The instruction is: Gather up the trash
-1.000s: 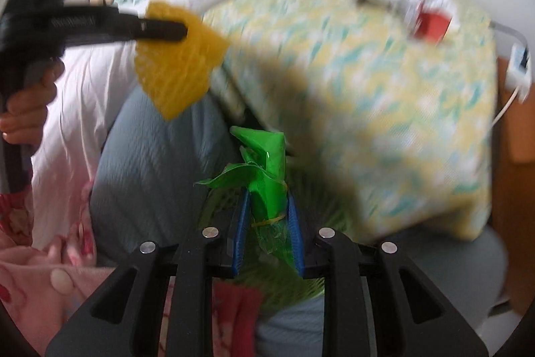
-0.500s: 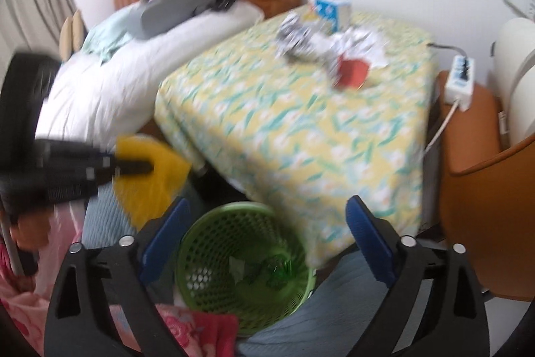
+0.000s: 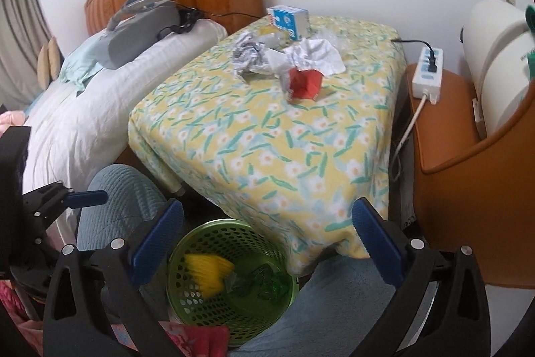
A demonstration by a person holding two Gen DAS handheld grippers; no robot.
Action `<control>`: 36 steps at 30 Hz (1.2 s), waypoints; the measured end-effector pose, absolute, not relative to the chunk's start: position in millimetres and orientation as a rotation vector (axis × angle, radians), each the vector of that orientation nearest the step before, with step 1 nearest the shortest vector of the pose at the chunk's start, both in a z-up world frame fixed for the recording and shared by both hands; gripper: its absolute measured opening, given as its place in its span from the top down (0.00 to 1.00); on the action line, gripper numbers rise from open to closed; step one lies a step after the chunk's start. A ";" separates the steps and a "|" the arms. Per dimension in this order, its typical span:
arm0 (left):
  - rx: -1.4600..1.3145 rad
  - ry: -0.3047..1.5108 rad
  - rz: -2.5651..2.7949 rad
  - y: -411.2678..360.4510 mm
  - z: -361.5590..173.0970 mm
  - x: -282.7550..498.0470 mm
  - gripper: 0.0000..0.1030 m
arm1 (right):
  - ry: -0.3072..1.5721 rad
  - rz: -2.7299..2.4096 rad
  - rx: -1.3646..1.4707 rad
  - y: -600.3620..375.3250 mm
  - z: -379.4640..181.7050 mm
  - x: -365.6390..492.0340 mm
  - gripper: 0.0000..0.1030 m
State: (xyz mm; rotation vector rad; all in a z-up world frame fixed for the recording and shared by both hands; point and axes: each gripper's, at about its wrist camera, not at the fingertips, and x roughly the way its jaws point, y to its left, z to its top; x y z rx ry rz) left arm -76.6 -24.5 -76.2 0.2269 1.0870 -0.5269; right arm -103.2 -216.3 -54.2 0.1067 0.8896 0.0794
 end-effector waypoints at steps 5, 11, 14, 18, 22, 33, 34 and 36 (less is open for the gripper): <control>0.226 1.072 -0.501 -23.9 -74.0 -71.0 0.08 | 0.896 0.072 0.107 -217.5 -56.6 -100.3 0.03; 0.214 1.013 -0.467 -15.7 -63.2 -54.2 0.08 | 0.884 0.078 0.089 -216.5 -53.7 -84.3 0.03; 0.204 0.985 -0.447 -13.1 -57.4 -38.2 0.08 | 0.864 0.078 0.086 -216.3 -50.3 -72.2 0.03; 0.183 0.947 -0.433 -14.7 -50.1 -11.9 0.08 | 0.842 0.063 0.062 -215.7 -44.4 -52.9 0.03; 0.172 0.900 -0.446 -28.4 -45.6 22.3 0.08 | 0.820 0.040 0.062 -221.6 -36.6 -27.0 0.03; 0.174 0.873 -0.475 -79.5 -66.2 122.3 0.08 | 0.806 -0.003 0.114 -244.7 -26.6 47.5 0.03; 0.177 0.874 -0.478 -83.6 -67.9 128.0 0.08 | 0.806 -0.005 0.120 -246.7 -27.1 52.1 0.03; 0.182 0.881 -0.491 -92.6 -72.7 142.5 0.08 | 0.806 -0.010 0.133 -252.1 -28.9 62.1 0.03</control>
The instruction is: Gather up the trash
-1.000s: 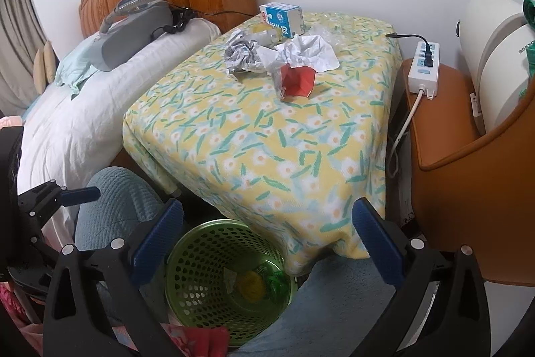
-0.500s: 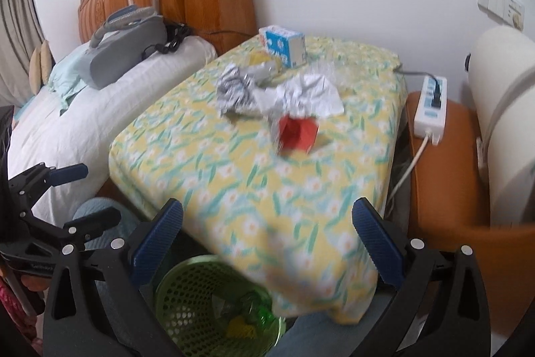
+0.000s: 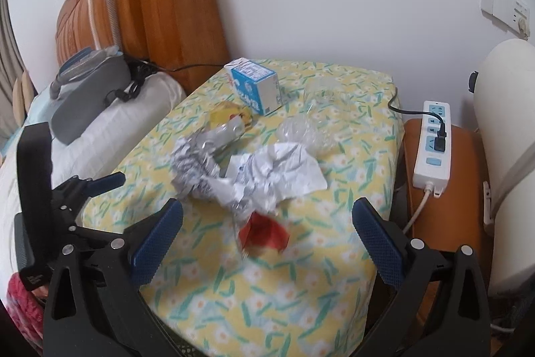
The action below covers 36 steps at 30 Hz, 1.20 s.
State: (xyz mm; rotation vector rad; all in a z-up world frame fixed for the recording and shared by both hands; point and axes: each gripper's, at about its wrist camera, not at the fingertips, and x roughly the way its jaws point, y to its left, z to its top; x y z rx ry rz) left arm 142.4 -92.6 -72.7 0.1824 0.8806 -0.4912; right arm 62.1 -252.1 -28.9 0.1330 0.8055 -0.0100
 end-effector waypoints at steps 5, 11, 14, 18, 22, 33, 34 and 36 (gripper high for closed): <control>0.162 0.873 -0.534 -104.8 -76.2 159.1 0.10 | 0.804 -0.007 0.161 -262.6 -36.3 74.8 0.03; 0.147 0.906 -0.569 -112.6 -87.4 167.9 0.31 | 0.817 -0.002 0.178 -268.3 -43.4 78.0 0.03; 0.116 0.927 -0.579 -110.5 -91.1 169.0 0.44 | 0.820 0.005 0.189 -269.8 -45.5 76.2 0.03; 0.099 0.926 -0.578 -107.9 -90.1 165.8 0.52 | 0.824 0.019 0.199 -271.1 -48.3 74.0 0.03; 0.088 0.918 -0.570 -102.3 -85.9 160.0 0.54 | 0.829 0.036 0.214 -271.8 -48.5 72.9 0.03; 0.019 0.883 -0.472 -56.0 -59.0 136.4 0.54 | 0.909 0.094 0.233 -257.5 -49.0 94.2 0.03; 0.014 0.884 -0.463 -50.7 -57.9 133.4 0.54 | 0.924 0.098 0.211 -251.2 -50.0 98.4 0.03; 0.006 0.887 -0.446 -41.4 -56.4 128.0 0.54 | 0.949 0.094 0.189 -243.1 -52.5 105.9 0.03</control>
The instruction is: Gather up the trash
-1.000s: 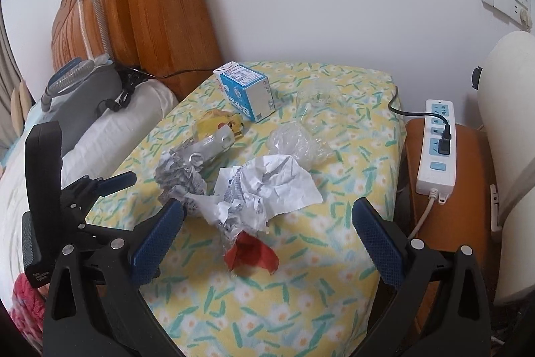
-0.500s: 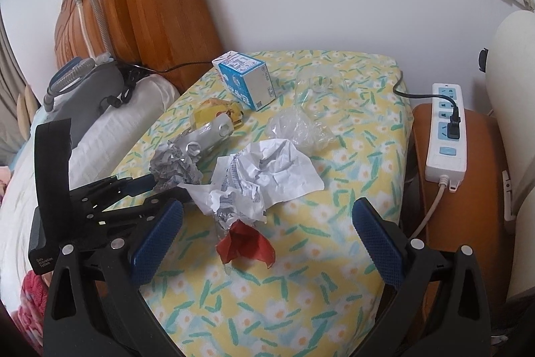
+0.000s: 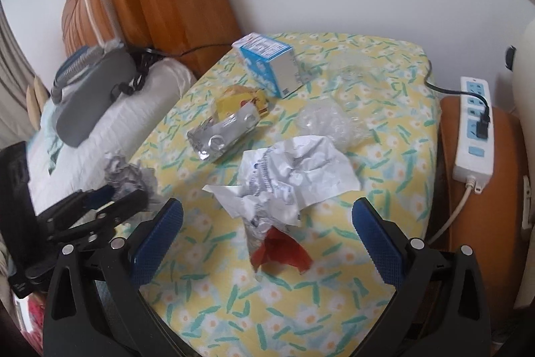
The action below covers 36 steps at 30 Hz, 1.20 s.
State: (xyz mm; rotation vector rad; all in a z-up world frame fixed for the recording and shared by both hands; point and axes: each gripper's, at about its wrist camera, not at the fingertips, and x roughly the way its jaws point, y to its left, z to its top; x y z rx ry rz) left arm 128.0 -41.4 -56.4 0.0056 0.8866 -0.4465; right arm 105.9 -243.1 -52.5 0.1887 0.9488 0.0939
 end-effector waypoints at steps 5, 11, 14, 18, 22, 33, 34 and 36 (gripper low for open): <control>-0.003 0.883 -0.426 -28.0 -53.3 117.9 0.54 | 1.024 0.076 0.155 -226.6 -60.9 132.1 0.05; -0.026 0.887 -0.423 -16.0 -51.0 109.3 0.54 | 1.146 0.057 0.092 -215.9 -79.4 161.4 0.27; -0.032 0.884 -0.425 -12.6 -49.7 107.4 0.54 | 1.174 0.049 0.094 -218.3 -84.7 169.1 0.35; -0.044 0.885 -0.424 -8.8 -49.6 106.6 0.54 | 1.183 0.068 0.129 -220.6 -85.9 173.1 0.49; -0.049 0.889 -0.422 -6.3 -49.8 105.5 0.54 | 1.180 0.077 0.146 -221.2 -87.4 176.5 0.58; -0.053 0.892 -0.419 -3.9 -49.5 101.6 0.54 | 1.138 0.120 0.195 -227.0 -83.9 168.8 0.75; -0.051 0.892 -0.420 -4.2 -49.2 101.3 0.54 | 1.135 0.123 0.197 -227.2 -84.0 168.8 0.76; -0.049 0.892 -0.418 -4.7 -49.0 100.9 0.54 | 1.125 0.131 0.196 -227.4 -83.8 168.1 0.77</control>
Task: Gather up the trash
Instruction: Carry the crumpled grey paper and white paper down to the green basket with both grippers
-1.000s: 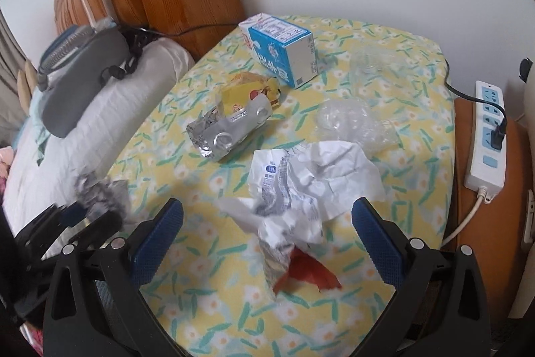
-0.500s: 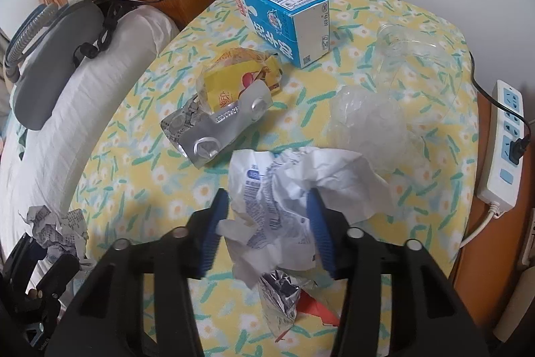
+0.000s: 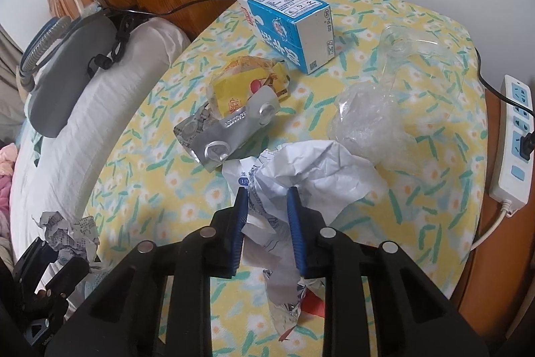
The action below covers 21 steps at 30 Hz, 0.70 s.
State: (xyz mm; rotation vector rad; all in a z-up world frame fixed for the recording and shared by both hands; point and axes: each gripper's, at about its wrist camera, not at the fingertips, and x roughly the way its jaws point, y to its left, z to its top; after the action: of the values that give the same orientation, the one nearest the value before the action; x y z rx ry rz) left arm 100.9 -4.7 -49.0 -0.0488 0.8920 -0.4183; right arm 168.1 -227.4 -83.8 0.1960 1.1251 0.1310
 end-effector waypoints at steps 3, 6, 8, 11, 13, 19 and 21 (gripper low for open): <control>-0.048 0.893 -0.419 -4.7 -49.2 101.0 0.54 | 1.104 0.161 0.207 -225.1 -82.0 166.3 0.89; -0.047 0.893 -0.417 -4.7 -49.5 101.7 0.54 | 1.082 0.156 0.180 -221.3 -79.5 162.4 0.89; -0.049 0.895 -0.416 -4.5 -50.1 102.2 0.54 | 1.071 0.158 0.177 -219.7 -78.8 160.9 0.89; -0.050 0.896 -0.416 -4.0 -50.8 102.1 0.54 | 1.044 0.160 0.165 -217.9 -76.2 158.0 0.89; -0.049 0.897 -0.414 -3.9 -51.3 102.0 0.54 | 1.030 0.165 0.167 -217.1 -73.9 155.1 0.89; -0.052 0.894 -0.417 -3.3 -49.9 100.6 0.54 | 0.978 0.189 0.178 -217.2 -59.1 144.3 0.90; -0.053 0.889 -0.418 -2.6 -48.2 99.2 0.54 | 0.958 0.200 0.195 -218.9 -51.2 139.2 0.90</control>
State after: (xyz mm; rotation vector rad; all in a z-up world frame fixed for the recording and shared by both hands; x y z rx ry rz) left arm 99.2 -2.6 -48.2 -0.0525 0.8885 -0.4185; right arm 139.2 -218.9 -51.2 0.1945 0.9579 0.2001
